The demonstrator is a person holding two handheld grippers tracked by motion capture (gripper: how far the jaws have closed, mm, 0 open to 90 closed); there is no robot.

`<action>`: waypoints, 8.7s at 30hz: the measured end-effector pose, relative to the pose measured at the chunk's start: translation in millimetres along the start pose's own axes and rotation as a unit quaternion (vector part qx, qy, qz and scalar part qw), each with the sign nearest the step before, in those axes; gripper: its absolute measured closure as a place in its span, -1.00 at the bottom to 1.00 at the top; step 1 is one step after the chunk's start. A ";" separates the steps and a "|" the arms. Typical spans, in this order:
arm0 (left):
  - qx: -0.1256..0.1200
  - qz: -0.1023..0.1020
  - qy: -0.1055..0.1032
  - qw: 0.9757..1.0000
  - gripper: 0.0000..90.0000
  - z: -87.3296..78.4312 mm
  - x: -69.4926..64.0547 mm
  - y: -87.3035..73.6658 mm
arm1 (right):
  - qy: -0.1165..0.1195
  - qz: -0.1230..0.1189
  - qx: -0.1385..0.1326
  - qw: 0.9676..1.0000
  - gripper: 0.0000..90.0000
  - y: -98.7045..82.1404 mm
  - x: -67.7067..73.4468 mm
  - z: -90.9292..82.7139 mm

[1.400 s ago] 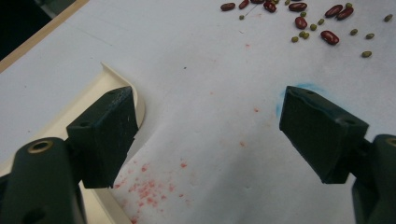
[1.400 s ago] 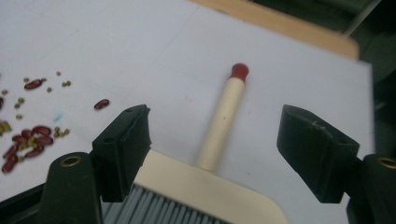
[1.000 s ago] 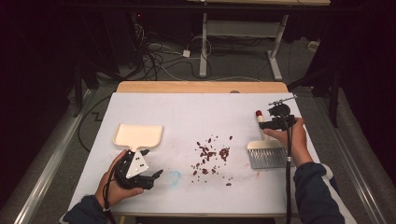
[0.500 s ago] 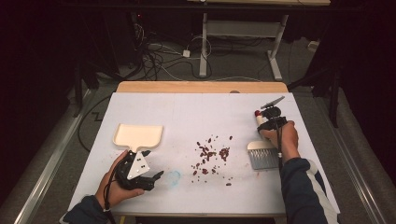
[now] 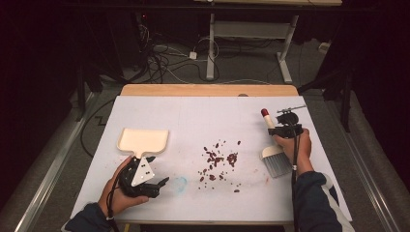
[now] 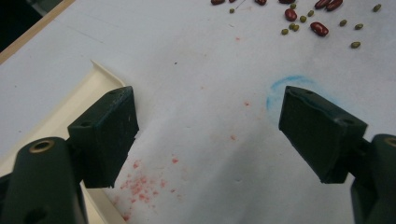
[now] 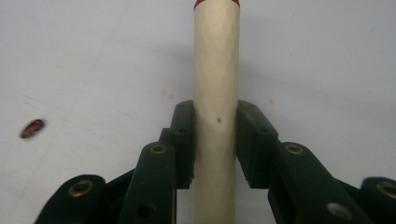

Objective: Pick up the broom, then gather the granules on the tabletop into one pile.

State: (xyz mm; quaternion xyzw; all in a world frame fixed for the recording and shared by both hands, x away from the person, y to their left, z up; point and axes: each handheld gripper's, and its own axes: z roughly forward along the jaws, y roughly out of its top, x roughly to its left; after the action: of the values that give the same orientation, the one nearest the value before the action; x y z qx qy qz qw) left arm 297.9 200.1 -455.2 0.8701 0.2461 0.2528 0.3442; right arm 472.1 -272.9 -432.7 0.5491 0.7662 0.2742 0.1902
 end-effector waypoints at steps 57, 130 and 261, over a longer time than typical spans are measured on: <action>-0.145 -0.028 -0.174 0.974 0.46 72.9 -65.2 157.1 | 0.122 -0.145 -0.344 0.920 0.54 -57.1 134.7 -152.5; -0.043 -0.057 0.053 0.996 -0.61 -29.0 8.0 -20.1 | 0.103 -0.237 -0.160 0.953 0.50 -37.0 62.9 -113.5; -0.037 -0.058 0.035 0.997 -0.61 -30.9 8.0 -21.8 | 0.291 -0.381 -0.120 0.869 0.50 -68.3 160.8 -113.0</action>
State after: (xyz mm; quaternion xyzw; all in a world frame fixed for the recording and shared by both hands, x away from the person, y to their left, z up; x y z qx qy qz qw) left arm 279.5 233.5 -449.2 0.8317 0.2987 0.2713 0.3814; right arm 302.5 -161.5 -386.3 0.0821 0.8977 0.4180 0.1126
